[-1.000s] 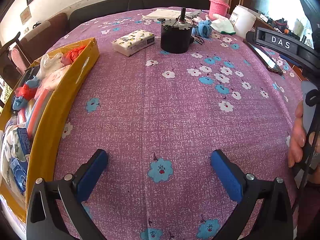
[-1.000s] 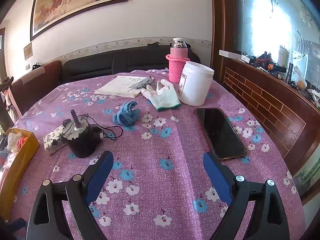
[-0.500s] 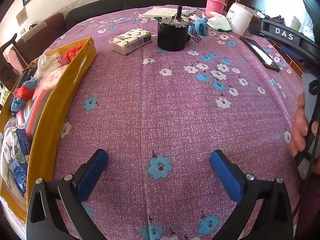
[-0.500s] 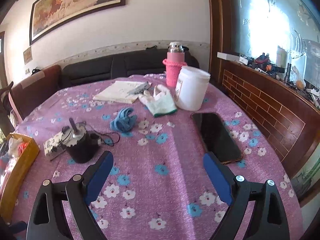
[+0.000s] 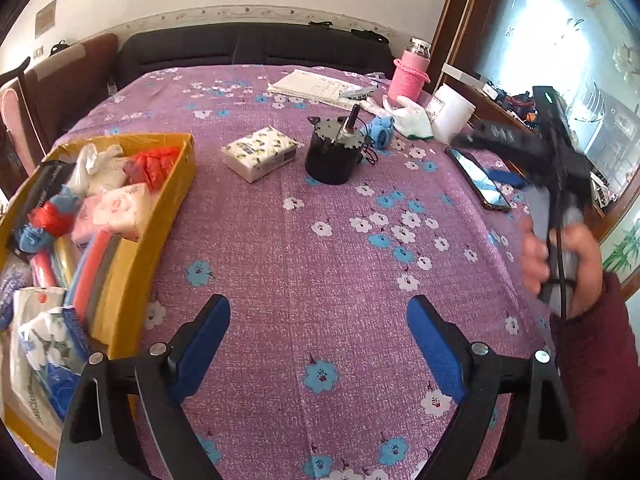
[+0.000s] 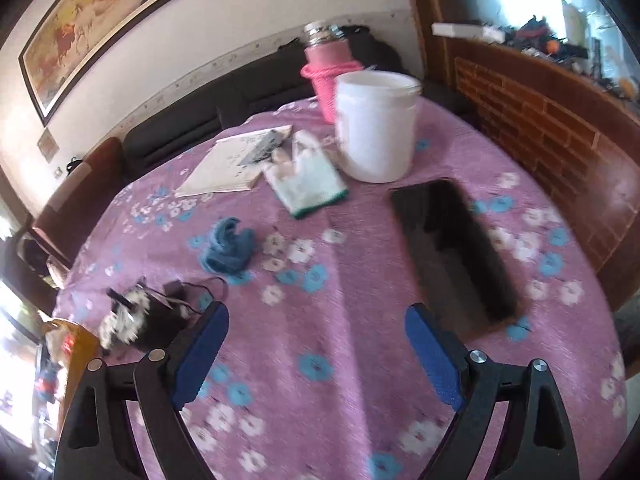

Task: Organize soft objects
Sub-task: 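Grasp the blue towel with the right gripper while the left tool approaches the lemon-print tissue pack, then grasp the white lemon-print tissue pack with the left gripper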

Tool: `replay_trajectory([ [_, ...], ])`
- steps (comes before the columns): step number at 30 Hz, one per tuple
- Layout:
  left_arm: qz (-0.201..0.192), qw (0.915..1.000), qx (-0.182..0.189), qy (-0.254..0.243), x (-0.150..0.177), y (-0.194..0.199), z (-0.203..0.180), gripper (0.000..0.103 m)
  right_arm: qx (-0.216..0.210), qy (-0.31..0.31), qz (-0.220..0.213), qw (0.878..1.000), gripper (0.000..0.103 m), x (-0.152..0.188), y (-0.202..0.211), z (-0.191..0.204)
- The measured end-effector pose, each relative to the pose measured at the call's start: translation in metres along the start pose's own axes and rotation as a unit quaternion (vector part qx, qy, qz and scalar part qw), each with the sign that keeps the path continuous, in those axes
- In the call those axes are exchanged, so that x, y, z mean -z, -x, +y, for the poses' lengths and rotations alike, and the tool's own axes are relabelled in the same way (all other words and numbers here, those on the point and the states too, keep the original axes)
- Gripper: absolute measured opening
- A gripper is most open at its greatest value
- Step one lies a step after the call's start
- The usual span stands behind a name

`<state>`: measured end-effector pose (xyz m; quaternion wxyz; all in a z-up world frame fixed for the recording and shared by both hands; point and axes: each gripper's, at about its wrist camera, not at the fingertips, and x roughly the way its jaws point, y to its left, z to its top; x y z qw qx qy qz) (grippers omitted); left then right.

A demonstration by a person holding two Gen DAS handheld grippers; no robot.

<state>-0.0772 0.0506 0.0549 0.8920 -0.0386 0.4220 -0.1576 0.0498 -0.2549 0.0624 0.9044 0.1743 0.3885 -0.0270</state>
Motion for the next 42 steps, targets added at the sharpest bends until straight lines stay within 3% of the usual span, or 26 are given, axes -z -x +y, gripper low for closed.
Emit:
replay_trajectory([
  [2, 0.012, 0.9999, -0.003, -0.005, 0.005, -0.011, -0.002, 0.09, -0.025, 0.002, 0.021, 0.999, 0.089, -0.017, -0.017, 0.016],
  [7, 0.016, 0.9998, 0.015, -0.001, 0.002, -0.011, 0.002, 0.089, -0.031, 0.038, 0.055, 0.997, 0.084, -0.037, -0.056, 0.055],
  [11, -0.011, 0.9996, -0.013, -0.023, -0.034, 0.003, 0.014, 0.089, -0.01, 0.04, 0.081, 0.996, 0.084, -0.047, -0.098, 0.074],
  [15, -0.008, 0.9975, -0.03, -0.064, -0.073, -0.005, 0.021, 0.089, -0.005, 0.021, 0.107, 0.994, 0.084, -0.048, -0.131, 0.073],
  [17, 0.0, 0.9962, -0.032, -0.081, -0.092, -0.02, 0.025, 0.087, -0.008, 0.027, 0.098, 0.995, 0.058, -0.047, -0.129, 0.073],
  [18, 0.008, 0.9959, -0.029, -0.086, -0.098, -0.027, 0.026, 0.084, -0.031, 0.023, 0.104, 0.994, 0.043, -0.047, -0.126, 0.071],
  [20, 0.035, 0.9949, -0.016, -0.094, -0.112, -0.046, 0.031, 0.06, -0.042, 0.004, 0.103, 0.994, 0.042, -0.044, -0.115, 0.064],
  [23, 0.072, 0.9909, -0.029, -0.11, -0.127, -0.076, 0.039, 0.047, -0.07, -0.016, 0.094, 0.993, 0.042, -0.032, -0.088, 0.052],
  [28, 0.111, 0.9853, -0.037, -0.125, -0.145, -0.114, 0.052, 0.047, -0.116, -0.01, 0.099, 0.988, 0.042, 0.01, -0.041, 0.043],
  [30, 0.118, 0.982, -0.054, -0.137, -0.149, -0.125, 0.051, 0.047, -0.132, -0.005, 0.099, 0.986, 0.042, 0.024, -0.031, 0.043],
  [33, 0.133, 0.9771, -0.052, -0.158, -0.157, -0.14, 0.049, 0.053, -0.147, -0.012, 0.098, 0.984, 0.043, 0.04, -0.029, 0.04],
  [39, 0.162, 0.9655, -0.065, -0.194, -0.162, -0.17, 0.04, 0.061, -0.15, 0.013, 0.088, 0.985, 0.043, 0.042, -0.031, 0.047],
  [42, 0.162, 0.9696, -0.052, -0.176, -0.165, -0.172, 0.041, 0.056, -0.144, 0.027, 0.076, 0.986, 0.043, 0.043, -0.027, 0.05],
])
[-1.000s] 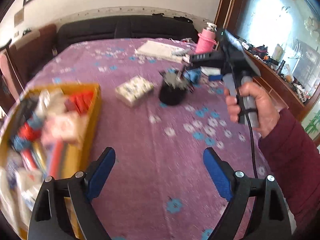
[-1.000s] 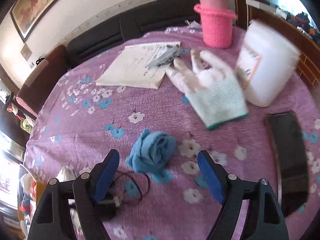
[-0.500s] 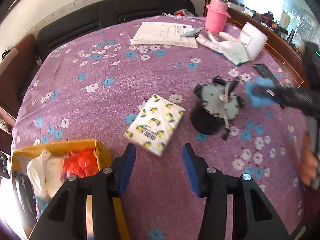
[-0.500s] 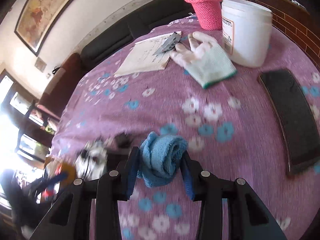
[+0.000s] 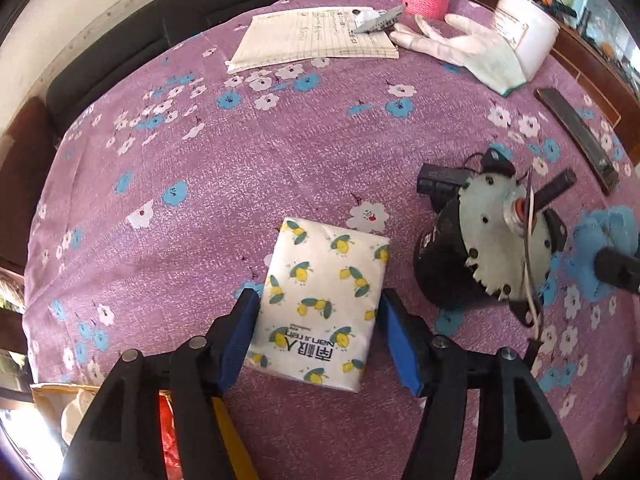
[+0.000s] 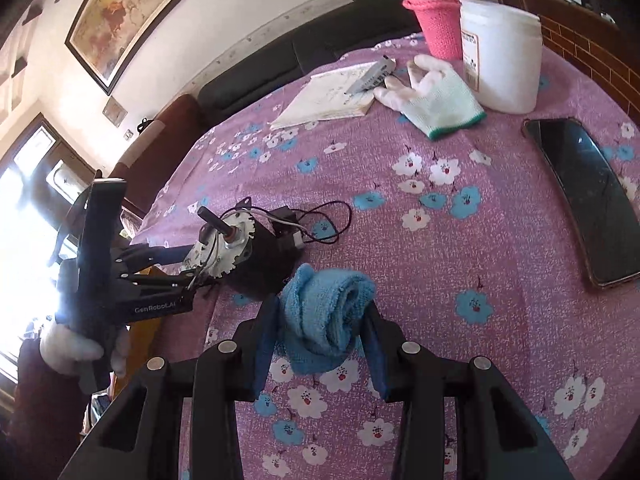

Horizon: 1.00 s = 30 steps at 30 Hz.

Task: Organize soft objects
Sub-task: 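Grasp the white lemon-print tissue pack with the left gripper, then carry the tissue pack and blue towel over the tray with both tools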

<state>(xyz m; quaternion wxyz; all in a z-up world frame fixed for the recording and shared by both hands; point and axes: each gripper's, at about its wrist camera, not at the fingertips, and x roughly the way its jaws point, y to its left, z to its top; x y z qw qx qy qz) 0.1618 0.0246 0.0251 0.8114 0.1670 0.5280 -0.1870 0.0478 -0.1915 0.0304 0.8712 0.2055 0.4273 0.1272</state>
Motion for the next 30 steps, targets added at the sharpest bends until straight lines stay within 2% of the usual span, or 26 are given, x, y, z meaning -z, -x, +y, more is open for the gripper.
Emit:
replay_trajectory([
  [4, -0.009, 0.9999, 0.002, 0.01, 0.006, 0.005, -0.005, 0.053, 0.003, 0.004, -0.001, 1.0, 0.043, 0.0, 0.001, 0.0],
  [8, -0.043, 0.9979, 0.008, 0.048, 0.02, 0.031, -0.002, 0.052, 0.003, 0.001, -0.002, 1.0, 0.043, 0.002, 0.004, -0.001],
  [13, -0.099, 0.9902, 0.033, 0.093, 0.057, 0.093, 0.006, 0.053, 0.008, 0.009, 0.004, 1.0, 0.042, 0.004, 0.0, 0.002],
  [16, -0.131, 0.9822, 0.032, 0.131, 0.096, 0.136, 0.021, 0.053, 0.013, 0.022, 0.005, 1.0, 0.042, 0.008, -0.003, 0.008],
  [18, -0.154, 0.9748, 0.018, 0.16, 0.131, 0.165, 0.036, 0.053, 0.017, 0.03, 0.004, 0.999, 0.042, 0.01, -0.004, 0.012],
  [22, -0.179, 0.9584, -0.035, 0.219, 0.202, 0.202, 0.062, 0.053, 0.033, 0.045, 0.007, 0.998, 0.042, 0.018, -0.01, 0.02],
  [25, -0.183, 0.9453, -0.038, 0.268, 0.245, 0.209, 0.08, 0.053, 0.047, 0.052, 0.011, 0.997, 0.042, 0.023, -0.017, 0.023],
  [26, -0.185, 0.9379, -0.038, 0.291, 0.261, 0.208, 0.086, 0.053, 0.049, 0.054, 0.011, 0.997, 0.042, 0.024, -0.018, 0.024],
  [28, -0.184, 0.9269, -0.054, 0.323, 0.279, 0.203, 0.093, 0.053, 0.055, 0.06, 0.007, 0.997, 0.042, 0.025, -0.018, 0.026],
  [30, -0.183, 0.9169, -0.043, 0.352, 0.296, 0.195, 0.098, 0.053, 0.054, 0.061, 0.007, 0.997, 0.042, 0.026, -0.018, 0.026],
])
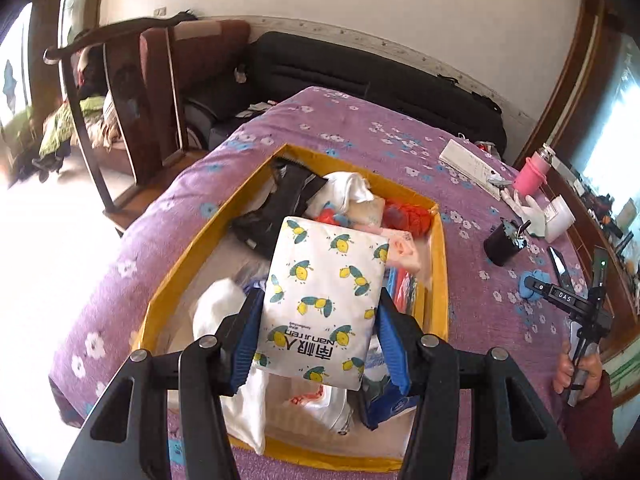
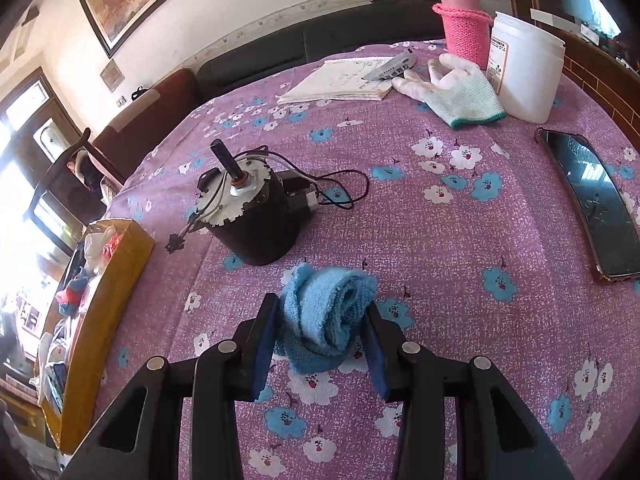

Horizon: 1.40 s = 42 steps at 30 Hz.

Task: Organize soft objects
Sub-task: 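Carry the tissue pack and blue towel over the tray with both tools, then lower the tissue pack and towel into the tray and open both grippers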

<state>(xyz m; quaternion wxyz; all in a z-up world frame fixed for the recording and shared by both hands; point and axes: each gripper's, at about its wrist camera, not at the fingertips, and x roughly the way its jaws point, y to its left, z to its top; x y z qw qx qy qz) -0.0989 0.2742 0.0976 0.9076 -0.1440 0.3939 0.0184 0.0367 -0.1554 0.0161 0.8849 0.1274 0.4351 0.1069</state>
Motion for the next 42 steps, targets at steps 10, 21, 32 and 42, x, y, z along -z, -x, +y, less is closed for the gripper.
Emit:
replay_trajectory([
  [10, 0.033, 0.9976, -0.061, 0.007, 0.026, -0.021, 0.016, 0.053, 0.001, -0.002, -0.001, 1.0, 0.043, 0.001, -0.001, -0.001],
  [21, 0.03, 0.9937, -0.105, 0.027, 0.036, -0.029, 0.03, 0.054, 0.003, -0.001, -0.002, 1.0, 0.043, 0.002, -0.001, -0.001],
  [32, -0.047, 0.9932, -0.095, 0.049, 0.037, 0.02, 0.055, 0.074, 0.013, 0.016, -0.039, 0.999, 0.043, 0.0, 0.044, 0.028],
  [42, -0.078, 0.9926, -0.079, 0.049, 0.046, 0.035, 0.075, 0.075, -0.119, 0.156, 0.024, 0.98, 0.044, 0.014, 0.025, 0.224],
])
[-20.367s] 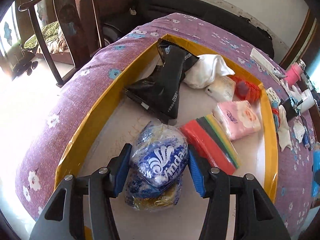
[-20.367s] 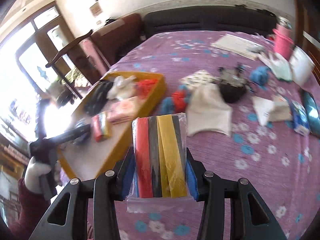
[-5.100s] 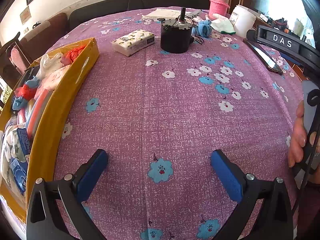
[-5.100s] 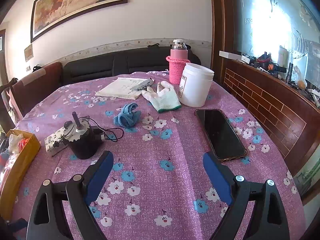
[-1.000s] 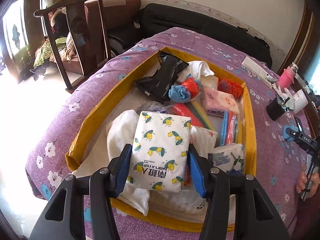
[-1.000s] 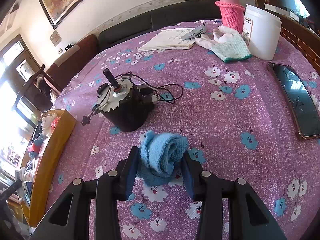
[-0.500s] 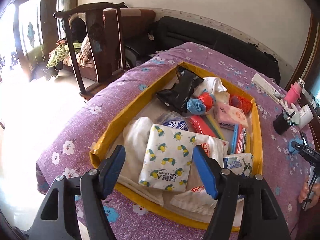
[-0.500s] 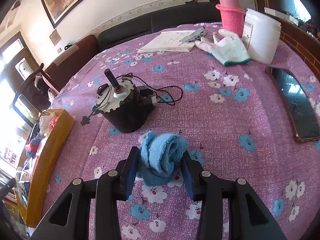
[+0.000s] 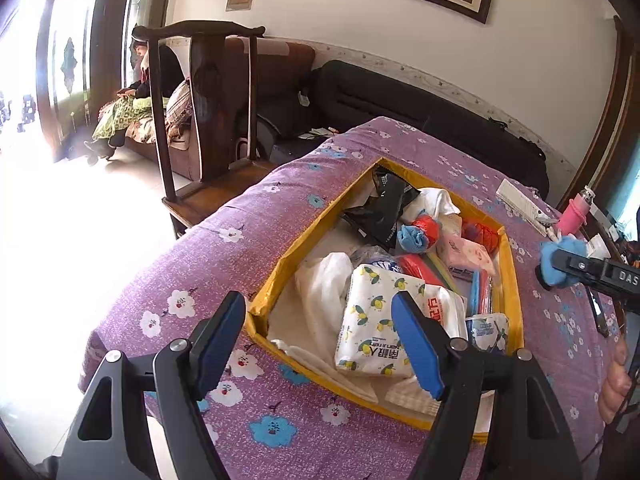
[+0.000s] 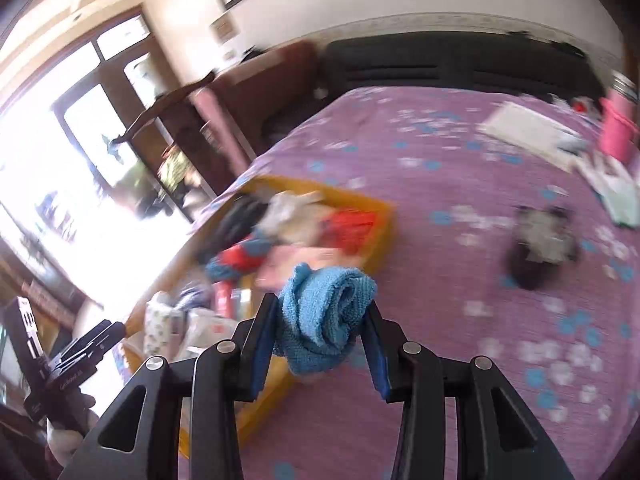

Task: Organize soft objects

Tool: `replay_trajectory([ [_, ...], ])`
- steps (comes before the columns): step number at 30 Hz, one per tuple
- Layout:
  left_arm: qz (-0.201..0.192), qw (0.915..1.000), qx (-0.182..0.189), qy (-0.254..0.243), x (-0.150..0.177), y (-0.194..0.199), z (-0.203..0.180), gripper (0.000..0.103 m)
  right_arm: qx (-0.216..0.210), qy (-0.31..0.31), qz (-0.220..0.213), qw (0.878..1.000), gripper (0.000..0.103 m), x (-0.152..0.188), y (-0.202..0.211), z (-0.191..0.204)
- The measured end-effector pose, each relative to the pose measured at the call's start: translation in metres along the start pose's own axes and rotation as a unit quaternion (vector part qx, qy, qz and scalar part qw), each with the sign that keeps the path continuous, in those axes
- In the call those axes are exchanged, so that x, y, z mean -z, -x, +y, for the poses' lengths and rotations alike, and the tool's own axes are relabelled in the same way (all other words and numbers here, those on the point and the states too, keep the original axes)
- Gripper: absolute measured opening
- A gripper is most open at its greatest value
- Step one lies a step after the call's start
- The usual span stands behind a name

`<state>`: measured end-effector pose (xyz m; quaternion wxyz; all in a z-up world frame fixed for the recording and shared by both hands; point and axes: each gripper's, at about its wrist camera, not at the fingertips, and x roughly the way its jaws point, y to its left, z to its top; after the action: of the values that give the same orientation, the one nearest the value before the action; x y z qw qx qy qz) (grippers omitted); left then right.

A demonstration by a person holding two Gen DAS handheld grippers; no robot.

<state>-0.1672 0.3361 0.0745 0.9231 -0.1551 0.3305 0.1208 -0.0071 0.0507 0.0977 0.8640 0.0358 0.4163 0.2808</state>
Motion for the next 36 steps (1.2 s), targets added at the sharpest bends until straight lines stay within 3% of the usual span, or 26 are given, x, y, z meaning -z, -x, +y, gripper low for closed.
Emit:
replay_trajectory([
  [4, -0.02, 0.9992, -0.025, -0.026, 0.0, 0.008, 0.004, 0.079, 0.0, 0.04, 0.032, 0.999, 0.044, -0.008, -0.056, 0.053],
  [8, -0.037, 0.9951, -0.077, -0.049, -0.002, 0.013, 0.008, 0.086, 0.05, 0.065, 0.06, 0.995, 0.047, 0.0, -0.092, 0.065],
  [10, -0.046, 0.9912, -0.112, -0.053, -0.004, 0.015, 0.011, 0.093, 0.035, 0.054, 0.051, 0.997, 0.057, 0.003, -0.083, 0.063],
  [13, -0.047, 0.9873, -0.146, -0.041, -0.006, 0.014, 0.013, 0.094, 0.026, 0.046, 0.019, 0.998, 0.074, 0.005, -0.054, 0.063],
  [17, -0.029, 0.98, -0.19, -0.05, -0.004, 0.006, 0.007, 0.095, -0.005, 0.054, -0.004, 0.998, 0.081, -0.004, -0.021, 0.087],
  [20, -0.027, 0.9741, -0.218, -0.055, -0.006, 0.012, 0.003, 0.095, -0.032, 0.067, 0.007, 0.997, 0.083, 0.018, -0.001, 0.107],
  [22, -0.037, 0.9711, -0.228, -0.059, -0.008, 0.021, -0.001, 0.095, -0.038, 0.107, 0.015, 0.993, 0.086, 0.05, 0.005, 0.119],
  [26, -0.043, 0.9694, -0.232, -0.067, -0.008, 0.029, -0.014, 0.095, 0.001, 0.143, 0.017, 0.99, 0.086, 0.093, 0.006, 0.118],
  [36, -0.059, 0.9665, -0.233, -0.092, -0.009, 0.04, -0.038, 0.095, 0.014, 0.103, 0.01, 0.995, 0.086, 0.099, 0.022, 0.076],
])
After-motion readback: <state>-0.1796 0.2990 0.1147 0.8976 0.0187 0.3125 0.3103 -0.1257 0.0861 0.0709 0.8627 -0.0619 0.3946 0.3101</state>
